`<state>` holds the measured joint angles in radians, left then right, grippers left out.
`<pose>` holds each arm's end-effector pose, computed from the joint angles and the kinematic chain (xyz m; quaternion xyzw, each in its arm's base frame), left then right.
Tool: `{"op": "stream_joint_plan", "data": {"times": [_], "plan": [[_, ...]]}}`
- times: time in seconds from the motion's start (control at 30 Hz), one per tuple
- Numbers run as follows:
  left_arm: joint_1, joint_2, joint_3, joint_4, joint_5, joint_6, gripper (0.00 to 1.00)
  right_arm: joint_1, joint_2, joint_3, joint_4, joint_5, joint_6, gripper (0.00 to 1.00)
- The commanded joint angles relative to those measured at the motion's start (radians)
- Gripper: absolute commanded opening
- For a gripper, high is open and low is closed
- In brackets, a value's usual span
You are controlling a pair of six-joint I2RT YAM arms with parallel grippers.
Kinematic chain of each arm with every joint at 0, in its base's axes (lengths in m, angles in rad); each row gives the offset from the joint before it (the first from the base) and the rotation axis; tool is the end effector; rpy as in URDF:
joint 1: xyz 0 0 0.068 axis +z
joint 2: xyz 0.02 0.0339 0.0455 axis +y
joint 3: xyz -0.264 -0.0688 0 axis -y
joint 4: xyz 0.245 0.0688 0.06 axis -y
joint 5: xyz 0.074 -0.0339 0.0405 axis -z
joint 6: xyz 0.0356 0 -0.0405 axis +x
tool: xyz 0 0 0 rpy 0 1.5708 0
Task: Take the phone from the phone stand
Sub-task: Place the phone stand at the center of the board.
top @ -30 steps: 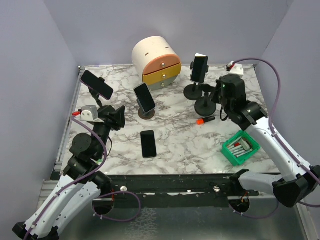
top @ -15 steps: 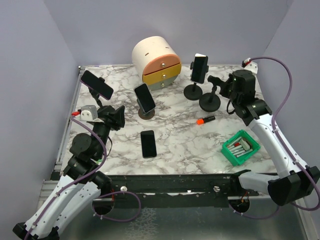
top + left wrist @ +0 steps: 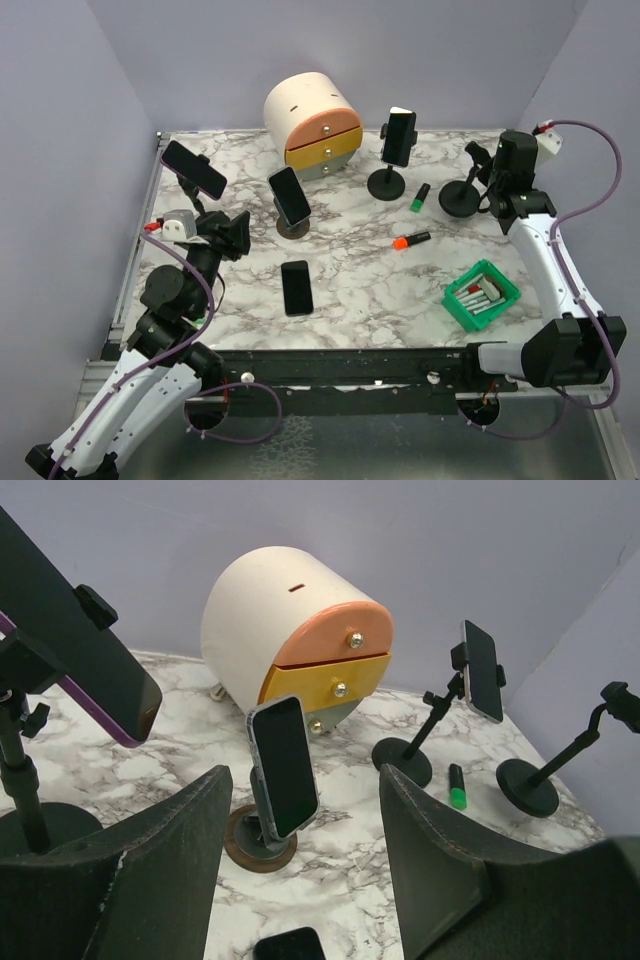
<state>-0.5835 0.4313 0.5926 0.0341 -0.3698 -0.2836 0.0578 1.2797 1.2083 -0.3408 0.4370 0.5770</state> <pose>0.1052 -0.0540 0.3432 -0.0473 0.6382 -0.2132 0.7383 0.2906 0.0017 0.3662 0.3244 0.7591 -0.0055 0.5643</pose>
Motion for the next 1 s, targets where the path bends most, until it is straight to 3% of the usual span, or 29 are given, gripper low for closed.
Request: {"op": "stream_joint_plan", "data": {"times": [0.0,0.57,0.83,0.97], "plan": [[0.005,-0.004,-0.005,-0.011,-0.025,0.003,0.61,-0.037,0.053,0.016,0.104,0.044,0.075,0.00],[0.005,-0.008,-0.008,-0.003,-0.023,0.006,0.61,-0.052,0.146,-0.015,0.076,0.068,0.144,0.00],[0.006,-0.009,-0.009,-0.003,-0.020,0.004,0.61,-0.052,0.131,-0.011,0.053,0.063,0.142,0.41],[0.005,-0.009,-0.009,-0.004,-0.017,0.006,0.61,-0.053,0.105,0.000,0.029,0.064,0.140,0.68]]}}
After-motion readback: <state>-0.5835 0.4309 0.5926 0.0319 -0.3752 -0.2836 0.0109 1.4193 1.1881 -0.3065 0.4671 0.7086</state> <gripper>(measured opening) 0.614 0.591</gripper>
